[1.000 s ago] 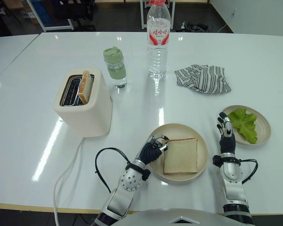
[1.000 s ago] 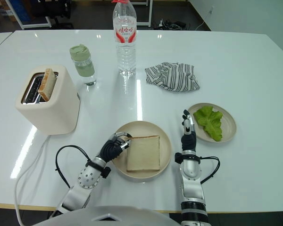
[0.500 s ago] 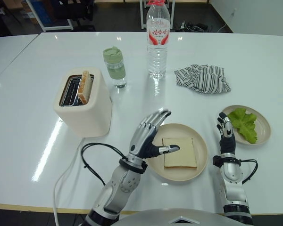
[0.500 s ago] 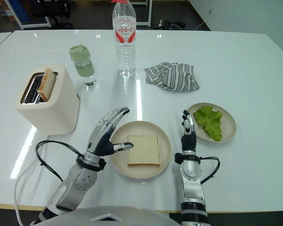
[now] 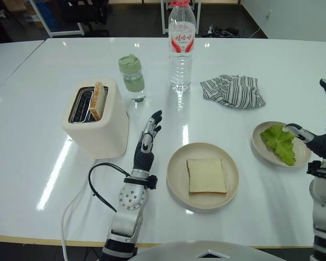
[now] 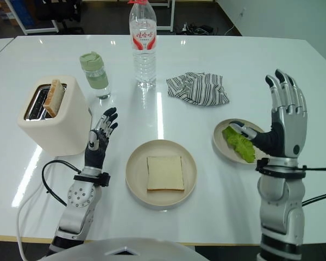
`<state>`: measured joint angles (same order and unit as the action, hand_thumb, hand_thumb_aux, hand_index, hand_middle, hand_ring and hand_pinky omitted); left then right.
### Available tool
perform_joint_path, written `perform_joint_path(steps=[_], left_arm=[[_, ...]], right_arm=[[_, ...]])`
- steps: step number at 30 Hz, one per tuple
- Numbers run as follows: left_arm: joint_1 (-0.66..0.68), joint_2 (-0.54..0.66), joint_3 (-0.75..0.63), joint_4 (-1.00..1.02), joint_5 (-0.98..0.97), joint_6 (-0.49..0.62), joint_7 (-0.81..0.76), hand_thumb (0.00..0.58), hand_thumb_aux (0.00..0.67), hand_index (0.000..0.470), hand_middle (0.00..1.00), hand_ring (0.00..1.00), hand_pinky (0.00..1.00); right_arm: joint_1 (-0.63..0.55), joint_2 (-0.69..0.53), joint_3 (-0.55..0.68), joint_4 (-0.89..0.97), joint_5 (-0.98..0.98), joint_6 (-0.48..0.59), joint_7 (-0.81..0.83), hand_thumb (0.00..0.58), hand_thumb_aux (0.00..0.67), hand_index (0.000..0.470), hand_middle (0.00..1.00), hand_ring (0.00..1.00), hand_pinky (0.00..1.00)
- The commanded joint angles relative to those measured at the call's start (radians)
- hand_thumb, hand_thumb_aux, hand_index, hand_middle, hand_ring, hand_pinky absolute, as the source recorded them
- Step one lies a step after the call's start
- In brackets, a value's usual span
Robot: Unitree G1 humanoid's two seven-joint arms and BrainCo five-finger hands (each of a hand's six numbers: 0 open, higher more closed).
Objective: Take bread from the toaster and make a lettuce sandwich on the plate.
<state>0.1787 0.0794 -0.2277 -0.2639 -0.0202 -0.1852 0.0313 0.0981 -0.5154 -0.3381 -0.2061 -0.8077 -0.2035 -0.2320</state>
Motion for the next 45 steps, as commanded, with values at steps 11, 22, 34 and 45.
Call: perform_joint_path(steps=[11,22,34,45], left_arm=[[0.002,-0.053,-0.002,-0.017,0.012,0.057,-0.046,0.0,0.0,0.0,0.0,0.0,0.0],[0.008,-0.064,0.002,-0.03,0.025,0.076,-0.061,0.0,0.0,0.0,0.0,0.0,0.0],[0.03,-0.067,-0.012,-0.037,0.044,0.077,-0.07,0.0,0.0,0.0,0.0,0.0,0.0],[0.054,-0.067,-0.035,-0.038,0.057,0.074,-0.077,0.0,0.0,0.0,0.0,0.0,0.0]], right_arm=[[-0.417,-0.225,0.463,1.02,-0.223,-0.043,-0.177,0.377,0.273,0.192,0.0,0.0,0.0],[-0.538,-0.234,0.64,1.293,-0.179,-0.055,-0.272,0.452,0.355,0.249,0.0,0.0,0.0],[-0.573,-0.222,0.713,1.335,-0.085,-0.047,-0.258,0.569,0.578,0.405,0.0,0.0,0.0],[-0.538,-0.263,0.677,1.228,0.028,-0.089,-0.276,0.0,0.0,0.0,0.0,0.0,0.0]])
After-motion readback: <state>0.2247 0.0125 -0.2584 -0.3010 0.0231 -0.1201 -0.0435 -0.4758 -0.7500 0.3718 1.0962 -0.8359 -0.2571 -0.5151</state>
